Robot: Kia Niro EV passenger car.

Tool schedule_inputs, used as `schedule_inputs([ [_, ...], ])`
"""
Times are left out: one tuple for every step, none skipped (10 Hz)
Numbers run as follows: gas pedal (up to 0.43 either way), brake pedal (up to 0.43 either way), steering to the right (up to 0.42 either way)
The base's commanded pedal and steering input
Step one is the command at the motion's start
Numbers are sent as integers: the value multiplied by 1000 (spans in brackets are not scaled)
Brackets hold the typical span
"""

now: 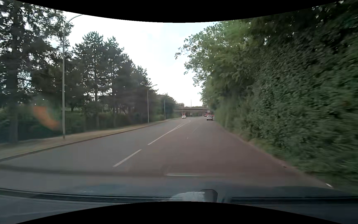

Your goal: Follow the waypoints while adhering to traffic rules and regulations

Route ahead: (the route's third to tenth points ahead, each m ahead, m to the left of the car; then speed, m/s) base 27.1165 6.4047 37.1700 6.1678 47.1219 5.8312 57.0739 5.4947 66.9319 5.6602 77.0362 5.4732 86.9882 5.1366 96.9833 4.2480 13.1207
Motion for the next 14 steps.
schedule_inputs([
  [47,0,1],
  [47,0,1],
  [47,0,1],
  [47,0,1],
  [47,0,1],
  [47,0,1],
  [47,0,1],
  [47,0,1],
  [47,0,1],
  [47,0,1],
  [47,0,-3],
  [47,0,-3],
  [47,0,-2],
  [39,0,-1],
])
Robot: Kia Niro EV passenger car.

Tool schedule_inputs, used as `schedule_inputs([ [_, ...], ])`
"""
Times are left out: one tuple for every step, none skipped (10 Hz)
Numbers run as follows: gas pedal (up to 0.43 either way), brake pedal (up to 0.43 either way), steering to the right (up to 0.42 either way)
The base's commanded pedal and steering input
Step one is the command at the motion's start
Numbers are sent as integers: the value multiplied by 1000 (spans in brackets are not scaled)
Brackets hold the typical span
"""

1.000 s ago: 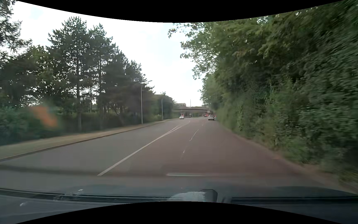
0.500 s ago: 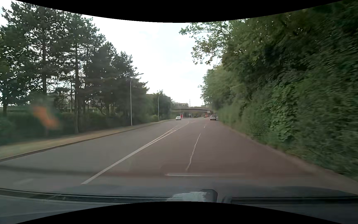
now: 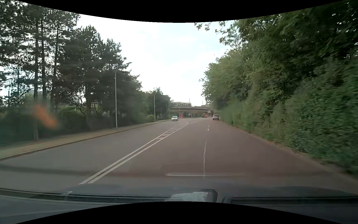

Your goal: Follow the waypoints while adhering to traffic rules and regulations

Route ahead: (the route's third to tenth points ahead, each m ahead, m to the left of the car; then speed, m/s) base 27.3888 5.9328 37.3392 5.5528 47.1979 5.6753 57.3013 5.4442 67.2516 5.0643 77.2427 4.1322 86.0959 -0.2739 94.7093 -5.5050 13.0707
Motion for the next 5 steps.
schedule_inputs([
  [39,0,1],
  [39,0,1],
  [39,0,1],
  [39,0,1],
  [39,0,-1],
])
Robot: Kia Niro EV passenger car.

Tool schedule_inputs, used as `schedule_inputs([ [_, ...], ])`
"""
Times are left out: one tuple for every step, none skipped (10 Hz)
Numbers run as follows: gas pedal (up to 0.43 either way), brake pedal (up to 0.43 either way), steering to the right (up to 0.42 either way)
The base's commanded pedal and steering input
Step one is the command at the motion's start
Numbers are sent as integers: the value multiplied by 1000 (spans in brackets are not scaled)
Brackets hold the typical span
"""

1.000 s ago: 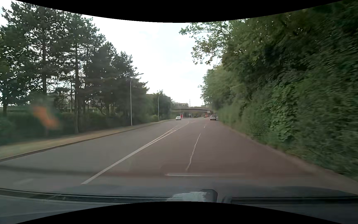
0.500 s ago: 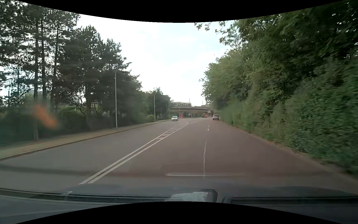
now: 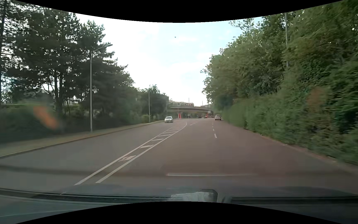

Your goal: Follow the waypoints while adhering to traffic rules and regulations

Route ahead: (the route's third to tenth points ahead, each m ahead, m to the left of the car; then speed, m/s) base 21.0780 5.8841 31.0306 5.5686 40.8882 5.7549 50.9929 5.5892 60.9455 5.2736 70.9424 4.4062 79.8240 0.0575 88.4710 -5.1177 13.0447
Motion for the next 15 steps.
schedule_inputs([
  [28,0,-1],
  [20,0,-1],
  [20,0,-1],
  [20,0,-1],
  [20,0,-1],
  [20,0,-1],
  [20,0,-1],
  [20,0,-1],
  [20,0,-1],
  [20,0,-2],
  [20,0,-2],
  [20,0,0],
  [20,0,1],
  [20,0,1],
  [20,0,2],
])
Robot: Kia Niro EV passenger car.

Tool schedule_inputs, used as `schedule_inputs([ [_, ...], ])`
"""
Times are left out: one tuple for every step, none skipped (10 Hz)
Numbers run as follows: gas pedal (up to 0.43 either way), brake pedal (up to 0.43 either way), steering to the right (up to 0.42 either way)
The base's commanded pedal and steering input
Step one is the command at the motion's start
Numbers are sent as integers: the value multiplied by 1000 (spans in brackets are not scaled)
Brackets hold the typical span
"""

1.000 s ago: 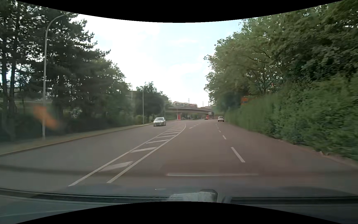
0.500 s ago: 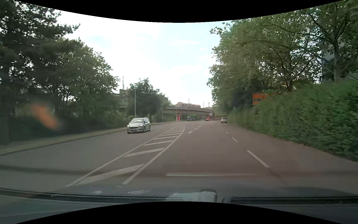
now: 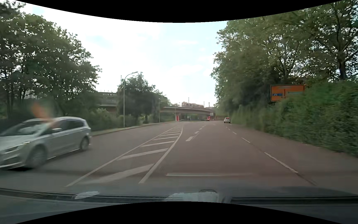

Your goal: Follow the waypoints while adhering to traffic rules and regulations

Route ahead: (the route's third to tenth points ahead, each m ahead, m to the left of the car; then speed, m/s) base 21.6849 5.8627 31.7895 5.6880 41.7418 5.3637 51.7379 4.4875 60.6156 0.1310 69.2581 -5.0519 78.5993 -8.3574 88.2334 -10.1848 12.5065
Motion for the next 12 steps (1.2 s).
schedule_inputs([
  [20,0,2],
  [20,0,4],
  [20,0,8],
  [20,0,9],
  [20,0,9],
  [20,0,9],
  [20,0,9],
  [20,0,9],
  [20,0,9],
  [20,0,9],
  [20,0,10],
  [20,0,12],
])
